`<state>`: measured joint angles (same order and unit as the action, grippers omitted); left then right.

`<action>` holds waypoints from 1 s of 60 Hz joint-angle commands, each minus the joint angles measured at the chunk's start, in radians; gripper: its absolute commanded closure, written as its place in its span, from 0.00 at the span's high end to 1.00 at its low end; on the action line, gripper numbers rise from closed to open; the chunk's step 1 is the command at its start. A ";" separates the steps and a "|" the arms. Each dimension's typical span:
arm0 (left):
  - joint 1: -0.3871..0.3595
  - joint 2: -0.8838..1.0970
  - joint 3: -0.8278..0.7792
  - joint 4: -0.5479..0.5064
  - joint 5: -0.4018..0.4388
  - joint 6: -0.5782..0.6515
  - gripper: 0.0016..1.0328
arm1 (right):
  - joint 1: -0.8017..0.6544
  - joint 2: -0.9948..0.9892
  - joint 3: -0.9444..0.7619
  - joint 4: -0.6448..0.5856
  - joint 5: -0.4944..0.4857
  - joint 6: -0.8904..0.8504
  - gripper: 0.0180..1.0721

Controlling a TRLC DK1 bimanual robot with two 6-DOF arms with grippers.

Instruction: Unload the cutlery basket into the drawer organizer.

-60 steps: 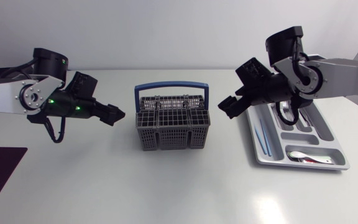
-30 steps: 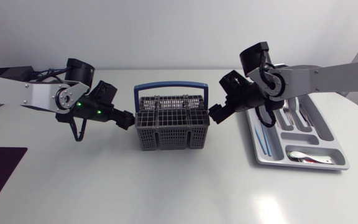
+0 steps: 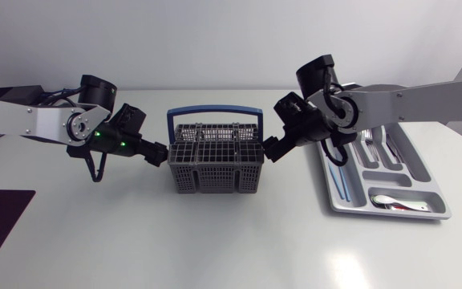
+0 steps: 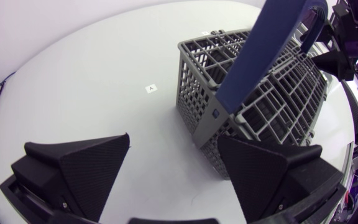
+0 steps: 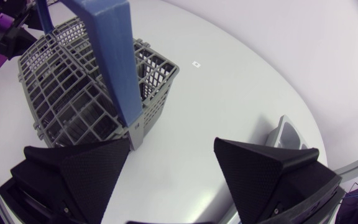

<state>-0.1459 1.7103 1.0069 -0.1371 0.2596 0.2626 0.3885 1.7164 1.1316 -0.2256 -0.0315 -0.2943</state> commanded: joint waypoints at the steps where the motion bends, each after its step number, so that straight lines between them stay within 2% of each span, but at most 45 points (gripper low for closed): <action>1: -0.006 -0.032 -0.022 0.007 0.023 0.007 0.95 | 0.046 -0.014 -0.004 -0.011 -0.016 0.027 0.93; 28: -0.026 -0.048 -0.040 0.008 0.023 0.007 0.95 | 0.024 0.018 0.017 -0.009 0.013 0.024 0.93; 43: 0.025 -0.069 -0.044 0.008 0.023 0.009 0.96 | 0.007 -0.003 -0.027 -0.004 0.044 0.020 0.95; 60: 0.111 -0.187 -0.093 0.036 0.023 0.004 0.96 | -0.056 -0.175 -0.105 0.011 0.079 -0.008 0.95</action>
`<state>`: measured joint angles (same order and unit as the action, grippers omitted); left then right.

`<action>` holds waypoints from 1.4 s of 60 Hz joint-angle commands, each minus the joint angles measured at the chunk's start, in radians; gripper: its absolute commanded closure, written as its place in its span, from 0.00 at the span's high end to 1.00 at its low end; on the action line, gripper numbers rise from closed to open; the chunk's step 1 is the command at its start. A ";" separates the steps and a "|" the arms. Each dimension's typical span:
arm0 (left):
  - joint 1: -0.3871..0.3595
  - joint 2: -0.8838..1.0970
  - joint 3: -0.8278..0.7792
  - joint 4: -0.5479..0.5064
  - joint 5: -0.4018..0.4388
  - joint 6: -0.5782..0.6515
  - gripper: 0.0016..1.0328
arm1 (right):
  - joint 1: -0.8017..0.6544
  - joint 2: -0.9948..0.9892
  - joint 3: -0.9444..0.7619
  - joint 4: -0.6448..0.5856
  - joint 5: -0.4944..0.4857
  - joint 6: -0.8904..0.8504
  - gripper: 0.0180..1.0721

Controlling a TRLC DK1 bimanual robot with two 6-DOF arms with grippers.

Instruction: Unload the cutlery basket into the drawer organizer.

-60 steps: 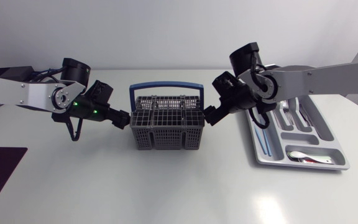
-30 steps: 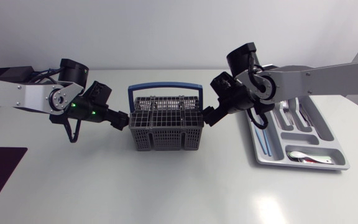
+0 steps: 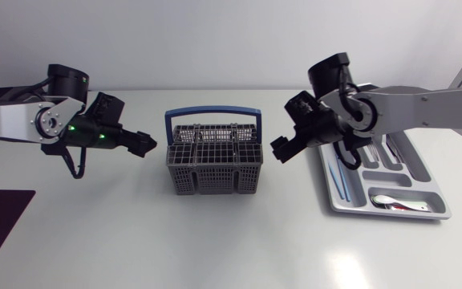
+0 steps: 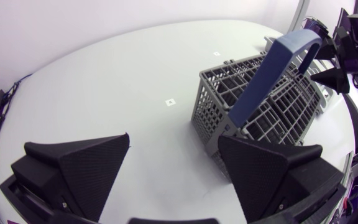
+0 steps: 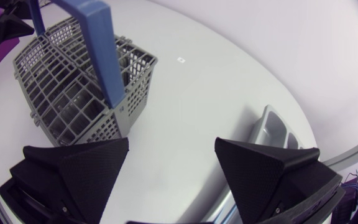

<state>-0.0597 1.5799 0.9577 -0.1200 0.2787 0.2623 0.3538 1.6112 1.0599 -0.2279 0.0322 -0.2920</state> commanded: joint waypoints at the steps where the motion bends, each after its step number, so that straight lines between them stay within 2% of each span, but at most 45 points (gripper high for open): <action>1: 0.029 -0.070 -0.050 0.023 0.004 0.003 0.96 | -0.026 -0.086 -0.041 0.015 0.015 -0.013 0.95; 11: 0.055 -0.202 -0.112 0.052 0.004 0.003 0.96 | -0.056 -0.205 -0.095 0.018 0.018 -0.064 0.95; 21: 0.061 -0.327 -0.171 0.056 0.004 0.006 0.96 | -0.118 -0.312 -0.152 0.019 0.034 -0.049 0.95; 38: 0.064 -0.463 -0.264 0.086 0.004 0.006 0.96 | -0.211 -0.455 -0.221 0.012 -0.014 -0.018 0.96; 51: 0.069 -0.567 -0.318 0.106 -0.016 -0.026 0.96 | -0.273 -0.616 -0.311 0.062 0.006 0.025 0.95; 84: 0.101 -0.808 -0.468 0.112 -0.036 -0.048 0.96 | -0.401 -0.813 -0.485 0.096 0.009 0.056 0.95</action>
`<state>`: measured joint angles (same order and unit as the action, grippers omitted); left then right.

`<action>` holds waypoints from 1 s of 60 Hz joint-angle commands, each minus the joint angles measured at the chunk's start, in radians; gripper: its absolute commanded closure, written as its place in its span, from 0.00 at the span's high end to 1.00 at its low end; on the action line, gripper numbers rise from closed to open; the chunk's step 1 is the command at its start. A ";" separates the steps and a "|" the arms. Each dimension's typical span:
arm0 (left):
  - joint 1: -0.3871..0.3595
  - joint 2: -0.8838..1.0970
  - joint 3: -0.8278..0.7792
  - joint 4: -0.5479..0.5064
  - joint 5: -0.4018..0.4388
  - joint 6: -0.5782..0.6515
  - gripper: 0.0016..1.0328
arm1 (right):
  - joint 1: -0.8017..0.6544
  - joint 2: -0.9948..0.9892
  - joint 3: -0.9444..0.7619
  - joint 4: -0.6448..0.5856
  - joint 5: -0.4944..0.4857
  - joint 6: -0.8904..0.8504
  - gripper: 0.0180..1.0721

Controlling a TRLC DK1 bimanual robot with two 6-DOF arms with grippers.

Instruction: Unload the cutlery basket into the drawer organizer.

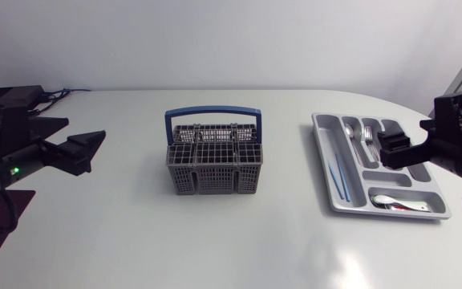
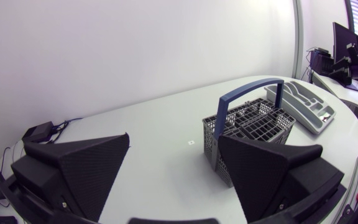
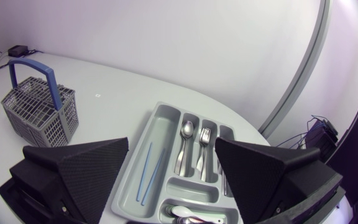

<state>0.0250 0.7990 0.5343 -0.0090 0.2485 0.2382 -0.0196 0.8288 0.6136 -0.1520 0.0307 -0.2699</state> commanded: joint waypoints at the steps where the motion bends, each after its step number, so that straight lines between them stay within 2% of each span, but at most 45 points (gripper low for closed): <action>1: 0.019 -0.037 -0.054 0.006 -0.006 -0.031 0.96 | -0.033 -0.039 -0.043 0.020 0.011 0.035 0.95; 11: 0.055 -0.150 -0.134 0.040 -0.017 -0.079 0.96 | -0.052 -0.134 -0.103 0.040 0.051 0.058 0.95; 26: 0.059 -0.296 -0.227 0.057 -0.074 -0.131 0.96 | -0.052 -0.278 -0.213 0.092 0.066 0.058 0.95; 60: 0.011 -0.584 -0.403 0.030 -0.174 -0.193 0.96 | -0.016 -0.583 -0.434 0.133 0.017 0.166 0.95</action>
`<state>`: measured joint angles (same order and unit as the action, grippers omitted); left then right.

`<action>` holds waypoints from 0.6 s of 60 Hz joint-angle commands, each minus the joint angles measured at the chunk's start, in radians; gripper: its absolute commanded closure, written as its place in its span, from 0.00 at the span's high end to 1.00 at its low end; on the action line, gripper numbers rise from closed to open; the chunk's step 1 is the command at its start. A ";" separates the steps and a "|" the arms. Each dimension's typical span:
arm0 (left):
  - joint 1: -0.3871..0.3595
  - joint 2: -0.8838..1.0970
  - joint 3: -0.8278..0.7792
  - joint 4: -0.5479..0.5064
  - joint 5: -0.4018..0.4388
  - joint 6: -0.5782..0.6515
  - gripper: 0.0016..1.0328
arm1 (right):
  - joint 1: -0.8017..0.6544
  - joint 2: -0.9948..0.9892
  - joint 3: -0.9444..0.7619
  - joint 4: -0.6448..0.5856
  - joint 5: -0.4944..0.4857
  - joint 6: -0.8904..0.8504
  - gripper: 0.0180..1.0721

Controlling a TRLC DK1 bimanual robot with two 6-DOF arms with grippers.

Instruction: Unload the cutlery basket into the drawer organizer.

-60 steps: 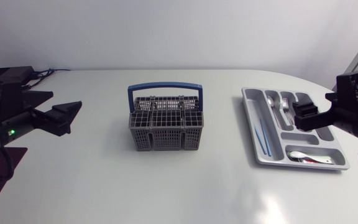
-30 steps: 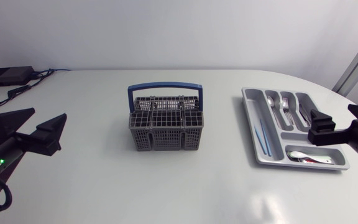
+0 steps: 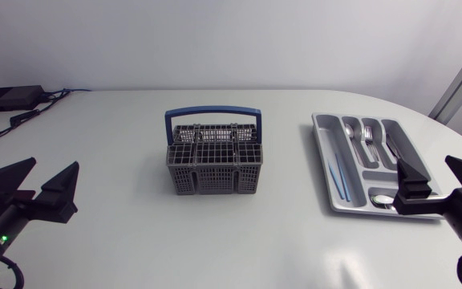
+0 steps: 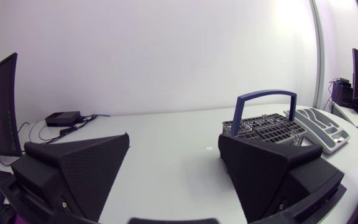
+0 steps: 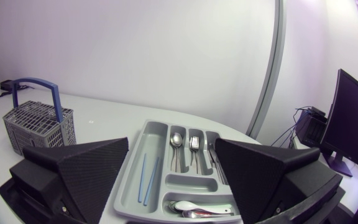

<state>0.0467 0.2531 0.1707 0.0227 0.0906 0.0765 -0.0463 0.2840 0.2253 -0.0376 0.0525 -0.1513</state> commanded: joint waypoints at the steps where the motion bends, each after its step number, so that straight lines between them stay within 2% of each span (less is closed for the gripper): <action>1: -0.012 -0.046 -0.045 -0.002 -0.019 -0.033 0.96 | 0.012 -0.047 -0.052 0.019 -0.006 0.051 0.95; 24: -0.047 -0.253 -0.171 -0.023 -0.091 -0.076 0.96 | 0.042 -0.253 -0.203 0.035 -0.046 0.138 0.95; 36: -0.047 -0.253 -0.171 -0.023 -0.091 -0.076 0.96 | 0.046 -0.284 -0.225 0.038 -0.052 0.151 0.95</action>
<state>0.0048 0.0071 0.0193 -0.0021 0.0090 0.0250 -0.0071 0.0097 0.0200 -0.0174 0.0010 -0.0292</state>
